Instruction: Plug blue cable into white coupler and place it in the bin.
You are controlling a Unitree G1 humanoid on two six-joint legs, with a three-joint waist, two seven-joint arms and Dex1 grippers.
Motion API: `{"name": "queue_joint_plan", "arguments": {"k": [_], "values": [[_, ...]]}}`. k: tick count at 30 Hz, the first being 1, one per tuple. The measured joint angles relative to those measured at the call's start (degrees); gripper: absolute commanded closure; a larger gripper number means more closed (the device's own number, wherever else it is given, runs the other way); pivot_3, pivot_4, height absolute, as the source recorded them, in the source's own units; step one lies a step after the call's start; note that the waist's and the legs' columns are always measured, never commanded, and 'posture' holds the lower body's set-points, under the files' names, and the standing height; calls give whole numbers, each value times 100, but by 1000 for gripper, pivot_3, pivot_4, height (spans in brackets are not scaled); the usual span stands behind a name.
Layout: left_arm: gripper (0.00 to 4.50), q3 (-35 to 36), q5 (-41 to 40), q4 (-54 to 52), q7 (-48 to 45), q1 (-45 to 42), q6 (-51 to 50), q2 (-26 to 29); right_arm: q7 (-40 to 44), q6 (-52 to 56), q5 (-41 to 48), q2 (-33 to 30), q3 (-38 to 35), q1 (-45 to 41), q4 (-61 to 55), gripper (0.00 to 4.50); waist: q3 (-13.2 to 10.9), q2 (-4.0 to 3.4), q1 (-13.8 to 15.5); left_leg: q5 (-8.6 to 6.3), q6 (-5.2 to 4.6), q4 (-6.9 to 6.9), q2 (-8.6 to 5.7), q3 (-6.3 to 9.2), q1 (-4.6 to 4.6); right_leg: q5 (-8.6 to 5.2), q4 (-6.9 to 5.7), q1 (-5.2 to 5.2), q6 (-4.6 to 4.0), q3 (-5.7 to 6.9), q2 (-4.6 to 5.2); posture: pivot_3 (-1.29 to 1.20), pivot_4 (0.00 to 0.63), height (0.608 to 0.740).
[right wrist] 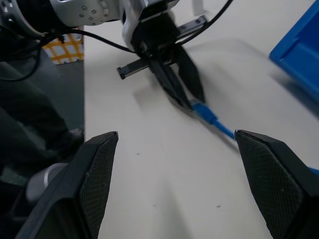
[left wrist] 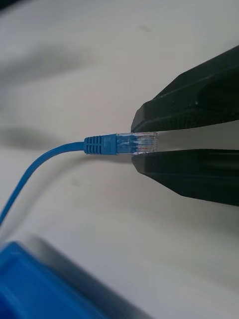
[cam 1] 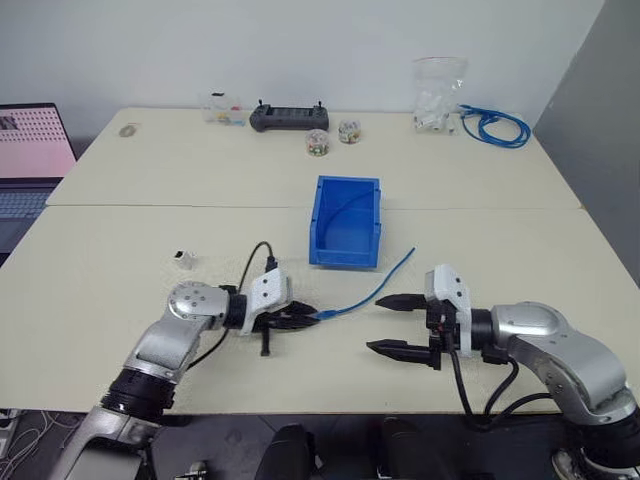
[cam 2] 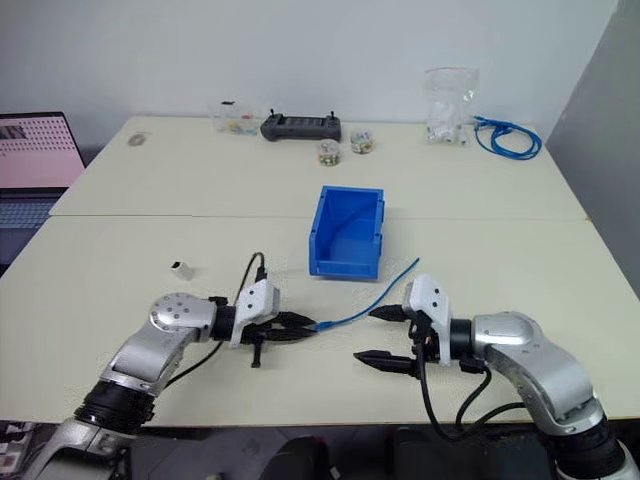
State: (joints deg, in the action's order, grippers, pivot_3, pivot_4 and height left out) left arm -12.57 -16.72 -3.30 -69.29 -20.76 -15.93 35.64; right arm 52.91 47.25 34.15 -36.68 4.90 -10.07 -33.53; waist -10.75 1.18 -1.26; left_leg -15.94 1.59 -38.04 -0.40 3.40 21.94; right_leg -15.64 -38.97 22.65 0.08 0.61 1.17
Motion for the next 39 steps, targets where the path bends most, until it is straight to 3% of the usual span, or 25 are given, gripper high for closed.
{"name": "queue_joint_plan", "arguments": {"k": [7, 18, 27, 35, 39], "values": [[4256, 525, -1521, -992, 491, -518, -1889, -437, -700, 891, 1256, 130, -767, 308, -447, 542, 0, 0, -36, 0, 0, 1, 5, 1, -10, -15, -4, -4, 26, 0, -8, 0, 150, 740], [4256, 1609, -3883, -981, 1298, -841, -4092, -757, -2589, 1199, 3318, 1217, -1277, -623, -208, 542, 0, 0, -38, 1, 1, 2, 0, -2, -7, -13, -3, -2, 22, -6, -4, 0, 150, 740], [4256, 2032, -4974, -950, 1809, -805, -4888, -693, -3096, 1175, 4218, 1080, -1284, -1035, 122, 542, 0, -1, -42, 1, 1, 4, 1, -3, -8, -12, -3, 0, 19, -7, -5, 0, 150, 740], [4256, 2054, -5268, -1038, 2063, -717, -5001, -674, -3315, 1069, 4672, 1053, -1252, -1214, 274, 542, 0, -1, -38, 1, 1, 5, 1, -5, -7, -2, -2, 1, 3, -9, -5, 0, 150, 740], [4256, 2053, -5317, -1063, 2122, -714, -5001, -666, -3324, 1062, 4773, 1055, -1084, -1330, 308, 1498, 0, -1, -41, 1, 1, 6, 1, -6, -8, -3, -2, 1, 4, -8, -5, 0, 150, 740]]}}
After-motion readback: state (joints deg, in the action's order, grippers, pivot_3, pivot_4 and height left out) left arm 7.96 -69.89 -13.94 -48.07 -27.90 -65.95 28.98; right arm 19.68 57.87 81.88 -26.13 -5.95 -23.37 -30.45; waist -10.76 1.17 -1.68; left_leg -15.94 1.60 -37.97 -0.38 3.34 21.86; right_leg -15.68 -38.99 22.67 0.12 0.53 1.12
